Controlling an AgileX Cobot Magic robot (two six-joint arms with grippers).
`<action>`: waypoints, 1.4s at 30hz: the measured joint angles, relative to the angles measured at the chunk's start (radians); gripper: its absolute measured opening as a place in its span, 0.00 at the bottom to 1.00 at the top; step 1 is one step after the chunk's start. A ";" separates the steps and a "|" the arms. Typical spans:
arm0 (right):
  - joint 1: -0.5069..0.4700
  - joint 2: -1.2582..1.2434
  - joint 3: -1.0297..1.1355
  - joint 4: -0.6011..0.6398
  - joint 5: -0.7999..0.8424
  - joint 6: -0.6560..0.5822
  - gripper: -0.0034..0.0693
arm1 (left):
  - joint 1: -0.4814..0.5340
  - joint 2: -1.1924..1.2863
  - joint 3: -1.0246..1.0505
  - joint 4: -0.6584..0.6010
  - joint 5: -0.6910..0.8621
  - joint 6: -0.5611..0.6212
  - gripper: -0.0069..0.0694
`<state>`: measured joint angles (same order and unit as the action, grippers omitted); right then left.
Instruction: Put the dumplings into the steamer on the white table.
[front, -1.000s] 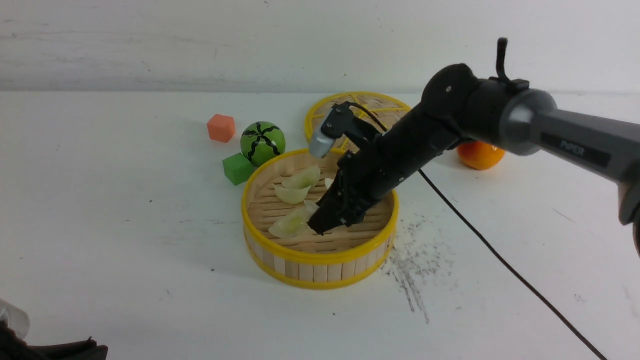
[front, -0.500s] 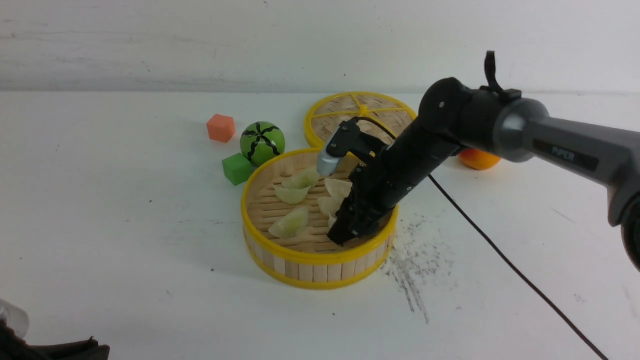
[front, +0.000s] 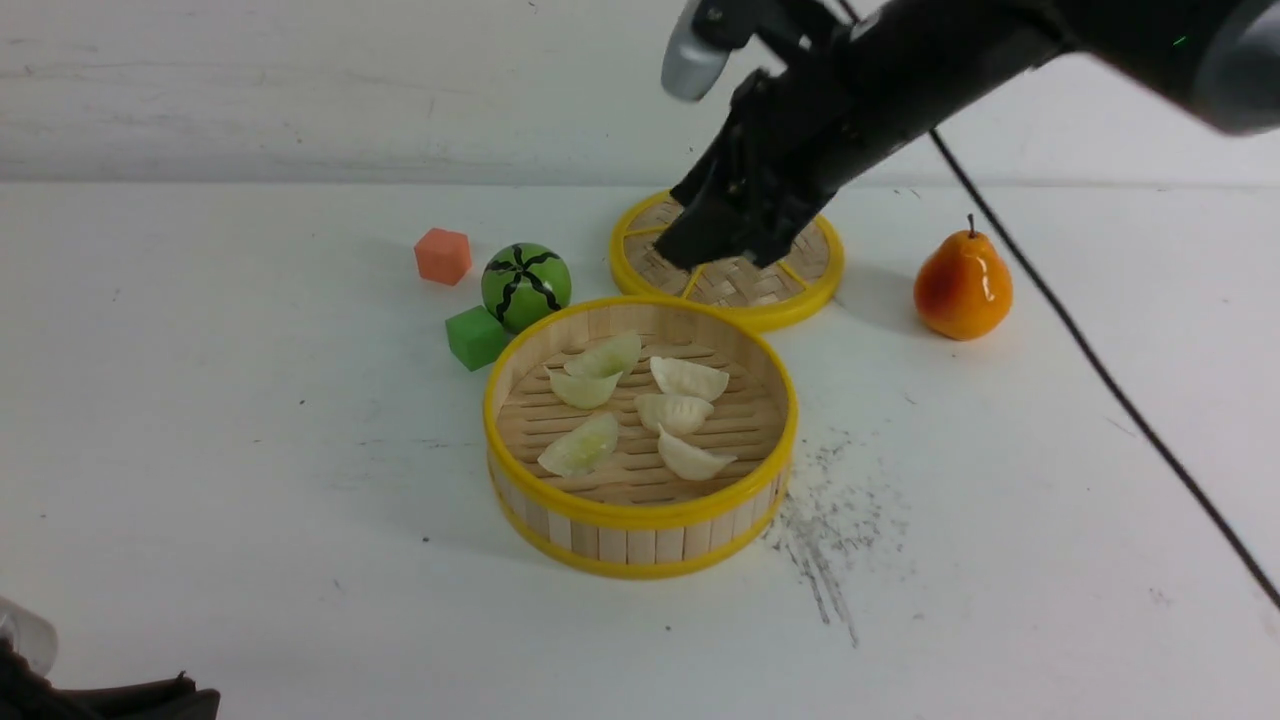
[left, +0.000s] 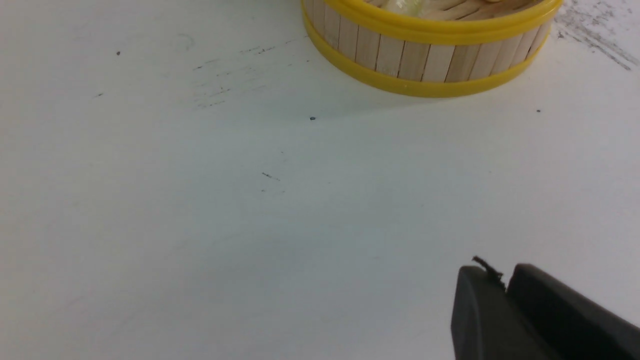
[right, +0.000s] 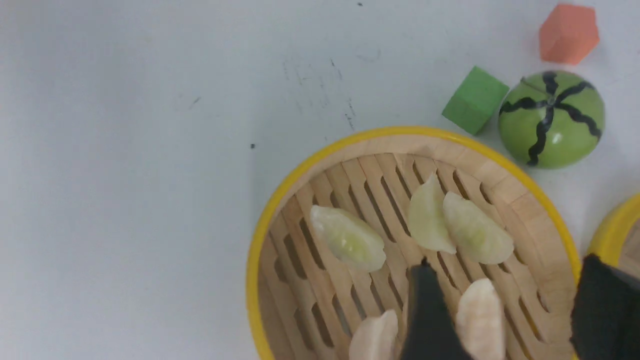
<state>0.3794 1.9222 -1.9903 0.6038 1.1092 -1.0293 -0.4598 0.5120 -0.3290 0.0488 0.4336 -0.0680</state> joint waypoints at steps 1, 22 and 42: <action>0.000 -0.039 -0.001 -0.020 0.033 0.000 0.49 | 0.000 0.000 0.000 0.000 0.000 0.000 0.19; 0.000 -0.628 0.728 -0.368 -0.039 0.263 0.03 | 0.000 0.000 0.000 0.000 -0.001 0.000 0.21; 0.000 -1.629 1.826 -0.398 -1.182 0.877 0.04 | 0.000 0.000 0.000 -0.007 0.000 0.000 0.24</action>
<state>0.3794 0.2936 -0.1640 0.2060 -0.0733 -0.1523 -0.4598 0.5120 -0.3290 0.0423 0.4337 -0.0680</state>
